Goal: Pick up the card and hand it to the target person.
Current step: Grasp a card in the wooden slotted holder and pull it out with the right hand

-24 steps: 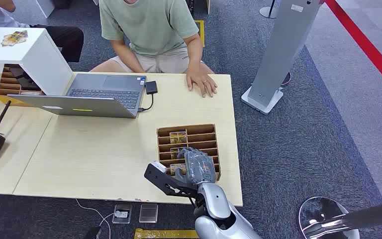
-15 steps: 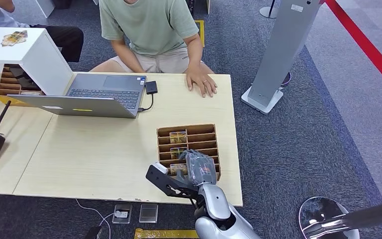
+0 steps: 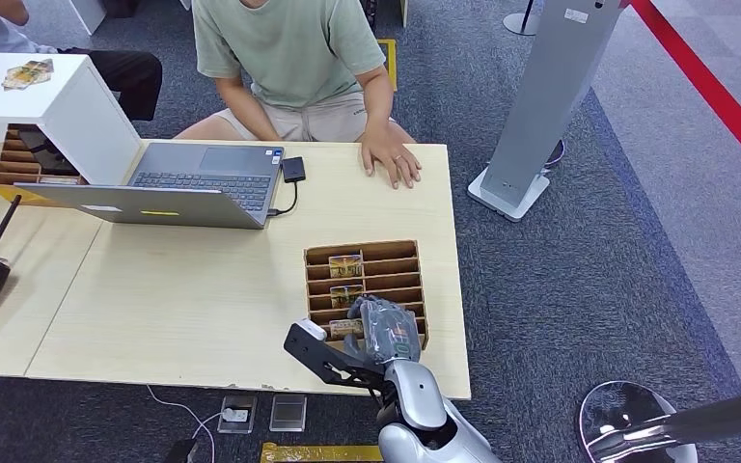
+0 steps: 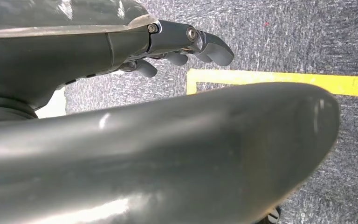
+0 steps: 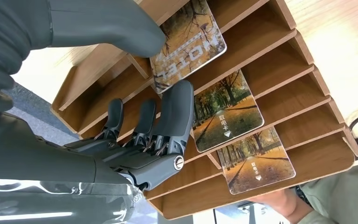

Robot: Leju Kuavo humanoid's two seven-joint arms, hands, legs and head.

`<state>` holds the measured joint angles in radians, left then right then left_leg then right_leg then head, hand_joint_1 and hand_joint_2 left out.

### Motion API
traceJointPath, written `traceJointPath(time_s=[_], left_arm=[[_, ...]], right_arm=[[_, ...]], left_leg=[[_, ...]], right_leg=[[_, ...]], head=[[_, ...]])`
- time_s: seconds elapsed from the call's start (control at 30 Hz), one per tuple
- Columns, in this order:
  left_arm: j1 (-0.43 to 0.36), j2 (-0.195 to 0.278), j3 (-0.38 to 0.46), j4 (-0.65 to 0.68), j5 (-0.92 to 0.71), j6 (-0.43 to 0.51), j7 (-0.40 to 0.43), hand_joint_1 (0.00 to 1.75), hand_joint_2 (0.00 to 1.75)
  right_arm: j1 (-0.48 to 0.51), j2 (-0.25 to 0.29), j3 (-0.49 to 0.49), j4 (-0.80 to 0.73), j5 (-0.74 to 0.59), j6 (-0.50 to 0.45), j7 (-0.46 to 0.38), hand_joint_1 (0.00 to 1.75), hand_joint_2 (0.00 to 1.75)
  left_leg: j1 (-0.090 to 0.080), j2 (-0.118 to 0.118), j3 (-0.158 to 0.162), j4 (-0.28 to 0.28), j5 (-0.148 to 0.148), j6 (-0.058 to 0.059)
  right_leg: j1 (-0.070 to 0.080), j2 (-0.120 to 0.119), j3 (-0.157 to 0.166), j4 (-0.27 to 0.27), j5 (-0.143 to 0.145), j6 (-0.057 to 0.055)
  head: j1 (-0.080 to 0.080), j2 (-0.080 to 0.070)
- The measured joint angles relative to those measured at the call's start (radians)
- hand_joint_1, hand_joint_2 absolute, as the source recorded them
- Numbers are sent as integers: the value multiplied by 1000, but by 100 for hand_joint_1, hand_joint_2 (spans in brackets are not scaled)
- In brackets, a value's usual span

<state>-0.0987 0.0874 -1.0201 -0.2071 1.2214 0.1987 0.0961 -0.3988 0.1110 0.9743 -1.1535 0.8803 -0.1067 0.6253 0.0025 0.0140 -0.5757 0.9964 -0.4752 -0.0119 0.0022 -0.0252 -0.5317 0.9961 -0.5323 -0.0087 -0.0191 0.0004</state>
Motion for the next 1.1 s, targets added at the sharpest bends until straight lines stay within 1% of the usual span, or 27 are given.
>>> traceJointPath(time_s=[0.37,0.57,0.6,0.73,0.8,0.87,0.93,1.0,1.1], left_arm=[[0,0,0,0,1,0,0,0,0],[0,0,0,0,1,0,0,0,0],[0,0,0,0,1,-1,0,0,0],[0,0,0,0,0,-2,0,0,0],[0,0,0,0,0,-3,0,0,0],[0,0,0,0,0,-4,0,0,0],[0,0,0,0,0,-5,0,0,0],[0,0,0,0,0,-6,0,0,0],[0,0,0,0,0,-7,0,0,0]], right_arm=[[2,1,0,8,-1,4,-9,87,175],[2,1,0,11,-1,6,-9,96,175],[2,1,0,11,-1,6,-9,99,175],[3,1,0,12,-1,7,-9,126,175],[3,1,0,12,-2,8,-9,129,175],[3,1,0,12,-3,9,-9,137,175],[3,1,0,12,-4,9,-9,159,175],[3,1,0,12,-4,10,-9,175,175],[4,1,0,12,-5,13,-9,175,175]], left_leg=[[0,0,0,0,0,0],[0,0,0,0,0,0],[0,0,0,0,0,0],[0,0,0,0,0,0],[0,0,0,0,0,0],[0,0,0,0,0,0],[0,0,0,0,0,0],[0,0,0,0,0,0],[0,0,0,0,0,0]], right_leg=[[0,0,0,0,0,0],[0,0,0,0,0,0],[0,0,0,0,0,0],[0,0,0,0,0,0],[0,0,0,0,0,0],[0,0,0,0,0,0],[0,0,0,0,0,0],[0,0,0,0,0,0],[0,0,0,0,0,0]], head=[[0,0],[0,0],[0,0],[0,0],[0,0],[0,0],[0,0],[0,0],[0,0]])
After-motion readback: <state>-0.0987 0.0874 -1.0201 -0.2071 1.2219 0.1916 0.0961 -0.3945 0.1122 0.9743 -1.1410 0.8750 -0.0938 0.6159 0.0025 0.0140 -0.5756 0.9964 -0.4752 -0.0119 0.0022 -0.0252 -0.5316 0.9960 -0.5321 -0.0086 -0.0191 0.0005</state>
